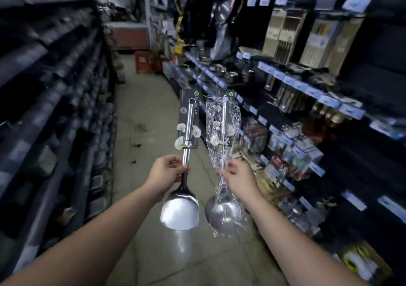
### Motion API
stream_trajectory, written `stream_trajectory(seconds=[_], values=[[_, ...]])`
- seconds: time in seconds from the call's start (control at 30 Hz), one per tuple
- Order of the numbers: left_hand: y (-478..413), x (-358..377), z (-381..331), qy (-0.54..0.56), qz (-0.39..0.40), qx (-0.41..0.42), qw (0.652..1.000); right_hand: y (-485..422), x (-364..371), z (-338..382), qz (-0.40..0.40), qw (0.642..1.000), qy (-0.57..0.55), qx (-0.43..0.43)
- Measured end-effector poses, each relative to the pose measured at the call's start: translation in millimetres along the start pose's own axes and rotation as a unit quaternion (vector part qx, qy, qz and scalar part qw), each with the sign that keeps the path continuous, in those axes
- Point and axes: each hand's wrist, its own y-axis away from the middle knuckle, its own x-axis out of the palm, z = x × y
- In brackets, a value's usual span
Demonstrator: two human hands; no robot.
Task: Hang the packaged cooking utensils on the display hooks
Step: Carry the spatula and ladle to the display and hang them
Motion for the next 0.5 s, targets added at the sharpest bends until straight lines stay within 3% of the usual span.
stream_trajectory(seconds=[0.23, 0.5], values=[[-161, -15, -43, 0.004, -0.017, 0.032, 0.999, -172, 22, 44, 0.016, 0.999, 0.016, -0.028], [-388, -45, -116, 0.004, 0.022, 0.083, 0.996, -380, 54, 104, -0.059, 0.998, 0.017, -0.027]])
